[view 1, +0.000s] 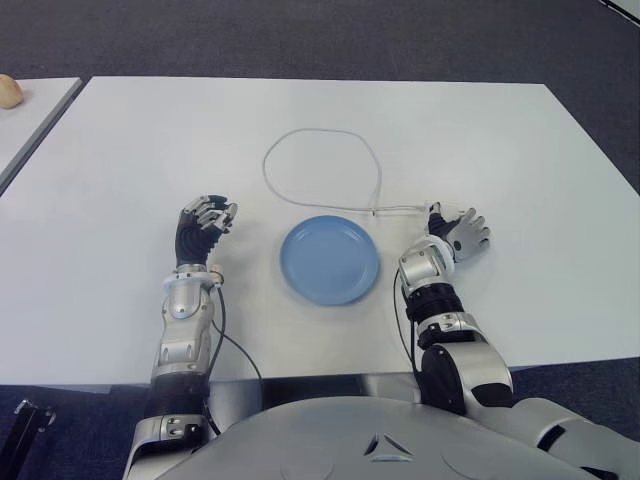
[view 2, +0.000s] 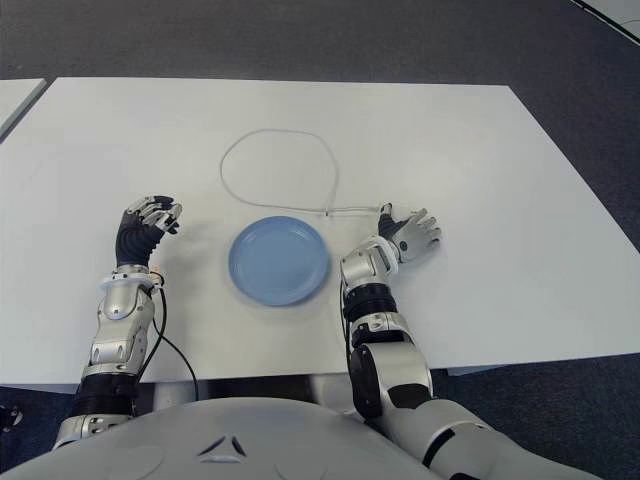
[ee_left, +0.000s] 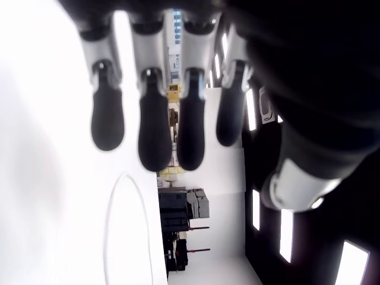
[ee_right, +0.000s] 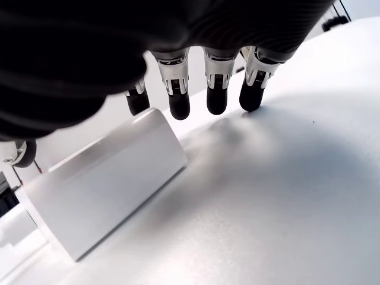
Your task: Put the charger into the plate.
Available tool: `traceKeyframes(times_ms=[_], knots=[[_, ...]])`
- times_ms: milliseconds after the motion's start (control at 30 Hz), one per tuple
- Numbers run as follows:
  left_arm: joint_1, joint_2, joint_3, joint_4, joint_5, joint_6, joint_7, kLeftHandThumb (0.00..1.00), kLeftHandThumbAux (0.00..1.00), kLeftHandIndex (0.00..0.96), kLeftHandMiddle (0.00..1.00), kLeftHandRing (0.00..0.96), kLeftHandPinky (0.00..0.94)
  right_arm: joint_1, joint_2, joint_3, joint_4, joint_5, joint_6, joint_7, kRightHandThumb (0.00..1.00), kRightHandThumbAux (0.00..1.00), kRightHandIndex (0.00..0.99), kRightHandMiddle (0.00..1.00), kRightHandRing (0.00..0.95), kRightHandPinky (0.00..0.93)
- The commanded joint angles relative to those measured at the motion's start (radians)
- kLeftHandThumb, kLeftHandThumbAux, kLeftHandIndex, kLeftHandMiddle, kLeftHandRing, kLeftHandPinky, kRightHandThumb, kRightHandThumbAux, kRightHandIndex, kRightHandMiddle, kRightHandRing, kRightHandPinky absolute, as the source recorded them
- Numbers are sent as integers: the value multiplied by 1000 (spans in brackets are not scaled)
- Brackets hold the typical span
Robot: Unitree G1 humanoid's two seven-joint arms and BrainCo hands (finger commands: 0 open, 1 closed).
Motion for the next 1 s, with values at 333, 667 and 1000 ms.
traceKeyframes(times_ms=[333, 667, 1000], knots=[[-2, 3, 6, 19, -9, -11, -11, 836, 677, 409, 502, 624, 612, -14, -3, 24, 99, 83, -39, 57, 439, 168, 0, 0, 0, 0], [0, 3, 6, 12, -3, -11, -5, 836, 677, 412, 496, 621, 613, 127, -14, 195, -90, 24, -64, 144, 525, 141, 0, 0, 0, 0], [-3, -1, 9, 22, -4, -37, -1, 834, 678, 408, 495, 617, 610, 265, -49, 294, -290, -10, -110, 201, 572, 145, 0, 0, 0, 0]])
